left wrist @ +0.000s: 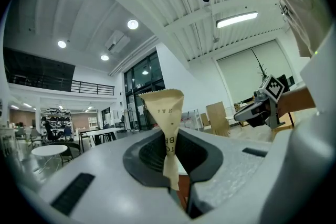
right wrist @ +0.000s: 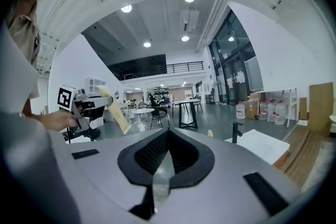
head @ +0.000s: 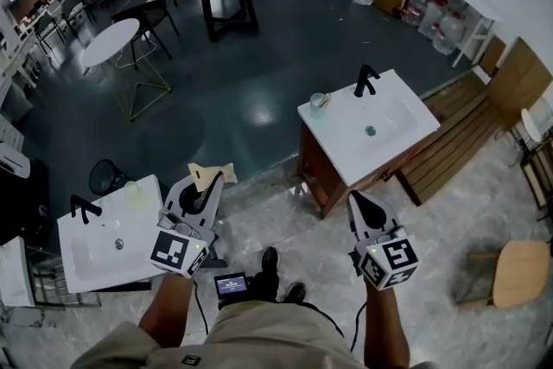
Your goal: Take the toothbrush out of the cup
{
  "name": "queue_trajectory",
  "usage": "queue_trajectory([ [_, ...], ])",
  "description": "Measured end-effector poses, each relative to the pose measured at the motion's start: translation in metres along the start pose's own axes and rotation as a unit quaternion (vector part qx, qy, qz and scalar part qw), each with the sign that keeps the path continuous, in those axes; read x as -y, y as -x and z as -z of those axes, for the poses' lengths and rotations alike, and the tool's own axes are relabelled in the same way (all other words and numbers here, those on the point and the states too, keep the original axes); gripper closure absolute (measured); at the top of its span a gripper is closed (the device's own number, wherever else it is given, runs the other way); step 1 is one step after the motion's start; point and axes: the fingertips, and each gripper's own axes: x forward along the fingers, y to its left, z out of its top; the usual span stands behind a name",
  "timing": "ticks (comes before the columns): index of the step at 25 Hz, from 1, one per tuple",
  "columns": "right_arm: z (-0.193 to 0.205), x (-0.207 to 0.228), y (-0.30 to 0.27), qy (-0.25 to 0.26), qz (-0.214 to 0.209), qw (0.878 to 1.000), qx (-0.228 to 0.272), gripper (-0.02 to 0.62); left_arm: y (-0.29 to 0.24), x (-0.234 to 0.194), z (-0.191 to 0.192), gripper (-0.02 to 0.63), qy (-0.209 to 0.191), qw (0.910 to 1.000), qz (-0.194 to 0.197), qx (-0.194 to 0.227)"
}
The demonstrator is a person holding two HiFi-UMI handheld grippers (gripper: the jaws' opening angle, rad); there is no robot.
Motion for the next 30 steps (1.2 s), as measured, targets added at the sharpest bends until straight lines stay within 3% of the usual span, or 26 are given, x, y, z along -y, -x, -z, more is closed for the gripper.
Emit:
queue_trajectory([
  [9, 0.003, 0.062, -0.075, 0.001, 0.022, 1.000, -0.002, 0.591, -0.057, -0.019, 0.024, 0.575, 0.011, 0.9997, 0.017, -0.015],
  [20, 0.060, 0.159, -0.224, -0.003, 0.053, 0.998, -0.021, 0.588, -0.119, -0.055, 0.099, 0.575, 0.039, 0.9973, 0.023, -0.057],
  [24, 0.083, 0.190, -0.276, -0.002, 0.066, 0.997, -0.031, 0.513, -0.139, -0.069, 0.127, 0.575, 0.049, 0.9957, 0.023, -0.075],
  [30, 0.122, 0.236, -0.345, 0.005, 0.083, 0.995, -0.047, 0.468, -0.166, -0.083, 0.171, 0.575, 0.060, 0.9927, 0.024, -0.102],
])
